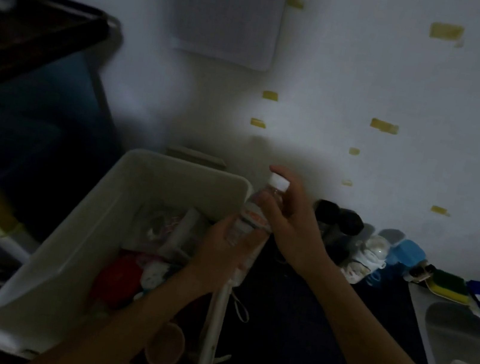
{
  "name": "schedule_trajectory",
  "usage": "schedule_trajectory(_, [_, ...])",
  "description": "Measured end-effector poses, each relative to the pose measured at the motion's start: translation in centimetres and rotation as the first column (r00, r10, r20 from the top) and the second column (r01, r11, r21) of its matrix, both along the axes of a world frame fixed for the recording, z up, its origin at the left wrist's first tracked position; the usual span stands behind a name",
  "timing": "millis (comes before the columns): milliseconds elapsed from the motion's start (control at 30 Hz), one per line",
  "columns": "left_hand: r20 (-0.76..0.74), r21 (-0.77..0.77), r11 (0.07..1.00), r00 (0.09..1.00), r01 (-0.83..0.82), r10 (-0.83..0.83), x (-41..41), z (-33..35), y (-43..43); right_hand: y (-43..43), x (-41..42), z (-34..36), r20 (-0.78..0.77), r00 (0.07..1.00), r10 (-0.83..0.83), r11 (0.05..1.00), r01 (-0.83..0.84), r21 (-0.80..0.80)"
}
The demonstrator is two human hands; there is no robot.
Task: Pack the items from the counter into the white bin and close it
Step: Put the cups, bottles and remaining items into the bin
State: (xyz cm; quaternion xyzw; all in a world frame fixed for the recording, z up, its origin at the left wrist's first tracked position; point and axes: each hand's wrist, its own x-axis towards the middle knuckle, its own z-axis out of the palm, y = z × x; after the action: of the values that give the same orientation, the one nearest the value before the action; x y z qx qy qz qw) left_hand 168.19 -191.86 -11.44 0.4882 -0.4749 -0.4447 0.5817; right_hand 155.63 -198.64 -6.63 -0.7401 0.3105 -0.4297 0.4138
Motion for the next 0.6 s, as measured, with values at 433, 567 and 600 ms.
schedule_trajectory(433, [0.221,0.278,0.94,0.965,-0.2,0.14,14.4,-5.3,7.0,4.7,13.8,-7.3,-0.212,0.961,0.18,0.933,-0.098,0.347])
schedule_trajectory(567, [0.164,0.408,0.884,0.971,-0.228,0.175,18.0,-7.1,8.2,6.3,17.2,-10.1,-0.229,0.956,0.185,0.912,-0.08,0.402])
schedule_trajectory(600, [0.187,0.467,0.854,0.97,-0.229,0.157,18.9,-7.5,8.3,6.6,17.9,-10.6,-0.247,0.952,0.182,0.911,-0.068,0.408])
